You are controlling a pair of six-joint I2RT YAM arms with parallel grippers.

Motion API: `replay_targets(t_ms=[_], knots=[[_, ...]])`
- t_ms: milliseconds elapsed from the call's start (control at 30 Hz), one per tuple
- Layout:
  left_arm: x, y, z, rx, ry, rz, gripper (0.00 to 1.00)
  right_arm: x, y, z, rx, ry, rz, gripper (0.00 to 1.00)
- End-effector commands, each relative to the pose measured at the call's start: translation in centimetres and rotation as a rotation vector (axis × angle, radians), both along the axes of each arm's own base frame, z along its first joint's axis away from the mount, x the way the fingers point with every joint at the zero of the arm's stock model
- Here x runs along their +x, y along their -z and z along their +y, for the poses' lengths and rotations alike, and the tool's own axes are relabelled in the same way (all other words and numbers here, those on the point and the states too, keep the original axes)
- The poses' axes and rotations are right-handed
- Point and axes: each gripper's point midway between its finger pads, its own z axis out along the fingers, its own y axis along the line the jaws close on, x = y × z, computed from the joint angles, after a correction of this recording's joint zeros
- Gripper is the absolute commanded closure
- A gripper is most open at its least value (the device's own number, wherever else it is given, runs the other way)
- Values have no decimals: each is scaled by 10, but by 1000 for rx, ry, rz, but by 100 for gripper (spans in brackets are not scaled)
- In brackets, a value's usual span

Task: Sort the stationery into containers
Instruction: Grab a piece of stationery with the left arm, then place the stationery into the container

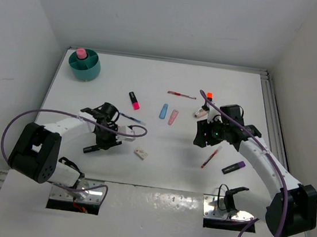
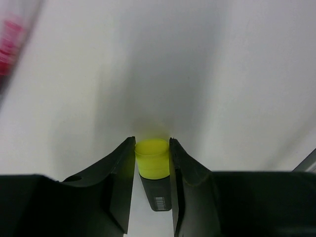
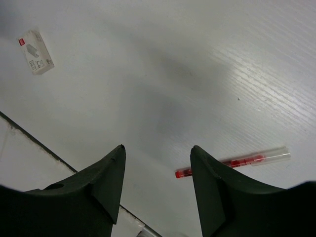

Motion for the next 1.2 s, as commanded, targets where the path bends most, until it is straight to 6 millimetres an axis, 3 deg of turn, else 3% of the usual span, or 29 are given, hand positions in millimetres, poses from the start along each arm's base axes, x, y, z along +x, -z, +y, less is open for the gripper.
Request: replay_targets(t_ms=[0,167,300,467,500,533,600,633,733,900,1000,1033,1067,1167], knots=[[28,-35,-30,-151,1,-94,91,15,-17,3,19,-1,-67,46],[57,-78,-54,-271,-18,-192,93,14,-16,3,19,-3,-65,46],[98,-129,-64,-369,-89,-315,96,15,-16,3,18,-3,-69,45],[153,-179,-54,-451,-209,-468,100,17,-15,4,21,-2,-67,45],[163,-180,-51,-460,-253,-467,100,18,-15,5,21,-4,-69,45],[180,-196,-42,-474,-288,-513,100,18,-15,5,24,-2,-67,45],[207,-206,-33,-503,-356,-548,100,20,-15,6,23,-3,-66,45],[231,-221,-20,-524,-397,-615,100,21,-15,6,22,-4,-66,45],[272,-251,9,-599,-525,-740,100,23,-14,6,16,-9,-68,45],[325,-286,57,-683,-634,-930,100,29,-12,7,13,-10,-59,46],[354,-287,78,-728,-688,-965,100,33,-11,8,10,-10,-53,45],[361,-297,82,-755,-703,-985,100,34,-11,8,8,-13,-51,45],[370,-293,88,-761,-711,-995,100,36,-9,9,7,-10,-45,45],[385,-300,98,-778,-720,-1029,100,39,-7,10,1,-15,-34,45]])
